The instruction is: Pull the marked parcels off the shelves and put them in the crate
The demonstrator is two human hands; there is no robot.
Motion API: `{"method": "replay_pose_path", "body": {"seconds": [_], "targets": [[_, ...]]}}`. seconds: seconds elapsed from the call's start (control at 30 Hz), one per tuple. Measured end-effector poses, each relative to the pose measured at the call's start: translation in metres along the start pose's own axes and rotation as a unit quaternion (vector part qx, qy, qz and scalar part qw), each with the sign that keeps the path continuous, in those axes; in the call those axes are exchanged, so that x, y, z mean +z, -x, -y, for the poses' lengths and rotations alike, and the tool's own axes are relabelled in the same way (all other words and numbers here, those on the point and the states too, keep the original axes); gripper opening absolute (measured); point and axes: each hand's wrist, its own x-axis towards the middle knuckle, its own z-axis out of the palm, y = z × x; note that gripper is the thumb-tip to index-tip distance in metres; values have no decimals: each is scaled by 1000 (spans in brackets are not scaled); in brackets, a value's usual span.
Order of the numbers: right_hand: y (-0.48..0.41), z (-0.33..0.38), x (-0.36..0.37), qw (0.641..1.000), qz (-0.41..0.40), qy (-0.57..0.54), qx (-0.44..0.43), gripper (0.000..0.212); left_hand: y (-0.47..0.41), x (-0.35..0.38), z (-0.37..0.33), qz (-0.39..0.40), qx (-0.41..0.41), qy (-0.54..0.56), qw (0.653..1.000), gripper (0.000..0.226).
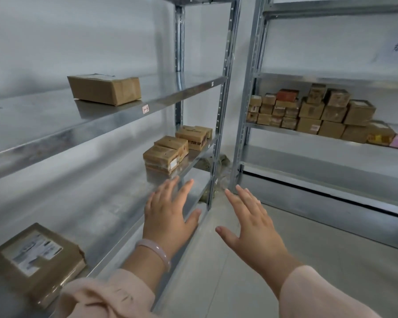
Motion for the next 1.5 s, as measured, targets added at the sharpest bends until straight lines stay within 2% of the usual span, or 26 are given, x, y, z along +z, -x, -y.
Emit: {"method": "replay_pose_path", "body": {"seconds": [0.3, 0.67, 0.9, 1.0, 1.13, 1.3, 1.43, 1.5], "targets": [[-116, -53, 62, 998, 46, -40, -18, 80, -79, 79, 35, 41, -52, -22, 998, 70], [-291, -143, 107, 983, 103, -80, -126, 73, -189, 158, 46, -13, -233, 3, 972, 67], [-357, -136, 163, 959, 171, -146, -173, 77, -219, 185, 68, -23, -303, -18, 953, 69], [-379, -127, 193, 943, 218, -156, -198, 76, -234, 195, 89, -29, -326, -15, 945, 69], [-418, -118, 221, 936, 237, -155, -207, 73, -255, 209, 120, -17, -339, -10, 941, 66], [-471, -107, 245, 931, 241, -198, -190, 62, -268, 223, 158, 8, -389, 23, 921, 65], [-492, -97, 272, 919, 285, -185, -198, 61, -291, 232, 175, -6, -397, 44, 917, 59], [-498, -91, 283, 912, 296, -200, -203, 51, -301, 240, 179, -6, -427, 92, 899, 55]]}}
